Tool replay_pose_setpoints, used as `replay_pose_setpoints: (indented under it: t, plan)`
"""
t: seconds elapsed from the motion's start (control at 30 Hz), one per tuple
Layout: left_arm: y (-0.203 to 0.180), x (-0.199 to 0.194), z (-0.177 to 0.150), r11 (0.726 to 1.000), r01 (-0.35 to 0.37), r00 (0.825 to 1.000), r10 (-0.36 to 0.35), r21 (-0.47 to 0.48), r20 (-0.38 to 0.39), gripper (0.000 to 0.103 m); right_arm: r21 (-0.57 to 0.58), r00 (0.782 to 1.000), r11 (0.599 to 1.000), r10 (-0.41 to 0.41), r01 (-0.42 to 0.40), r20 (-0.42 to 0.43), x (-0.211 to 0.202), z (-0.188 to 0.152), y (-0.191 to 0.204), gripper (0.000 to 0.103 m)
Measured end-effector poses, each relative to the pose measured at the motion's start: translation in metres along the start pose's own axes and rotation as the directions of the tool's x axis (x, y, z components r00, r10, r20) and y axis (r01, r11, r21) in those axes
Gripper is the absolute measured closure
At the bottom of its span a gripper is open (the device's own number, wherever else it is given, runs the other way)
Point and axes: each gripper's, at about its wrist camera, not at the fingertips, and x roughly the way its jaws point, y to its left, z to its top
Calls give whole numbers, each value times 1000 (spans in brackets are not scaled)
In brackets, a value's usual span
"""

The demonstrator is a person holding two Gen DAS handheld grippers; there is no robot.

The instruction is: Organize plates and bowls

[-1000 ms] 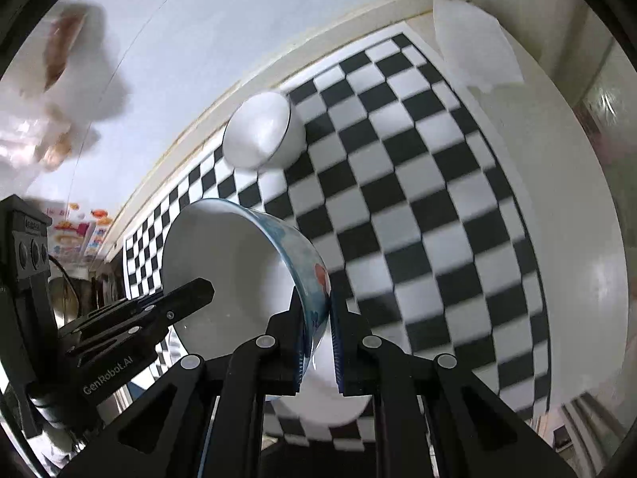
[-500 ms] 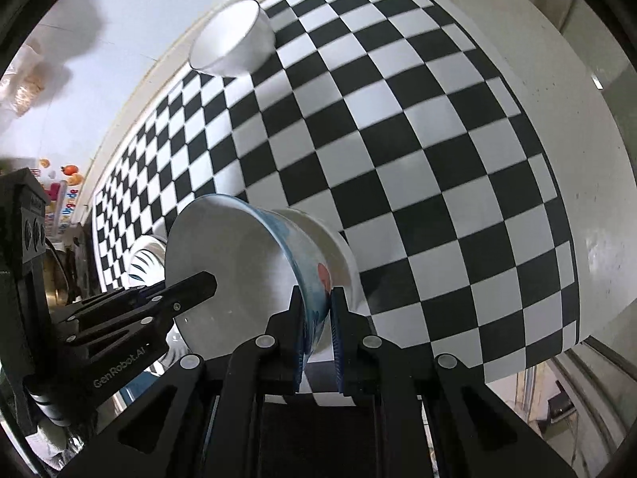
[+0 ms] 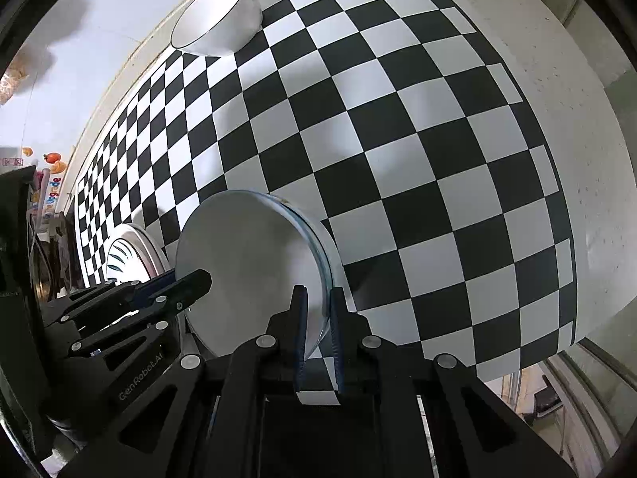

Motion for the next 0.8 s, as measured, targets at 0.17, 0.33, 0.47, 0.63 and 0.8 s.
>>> replay_pose_setpoints:
  t: [0.17, 0.33, 0.47, 0.63, 0.8]
  plan:
    - [19, -43, 9, 996, 61, 996, -56, -63, 69, 90, 9, 999, 999, 41, -40, -25, -11, 6, -2, 88]
    - [71, -93, 56, 965, 174, 970, -134, -194, 202, 70, -6, 994, 995, 104, -104, 39, -51, 36, 3, 75]
    - [112, -92, 110, 931, 236, 958, -175, -280, 226, 67, -24, 982, 988, 156, -155, 110, -65, 98, 21, 57]
    - [140, -49, 183, 906, 279, 958, -240, -318, 159, 67, -4, 975, 981, 191, -192, 118, -40, 186, 40, 57]
    - [154, -15, 225, 901, 267, 964, -246, -341, 102, 67, 18, 980, 984, 174, -176, 94, -5, 256, 59, 57]
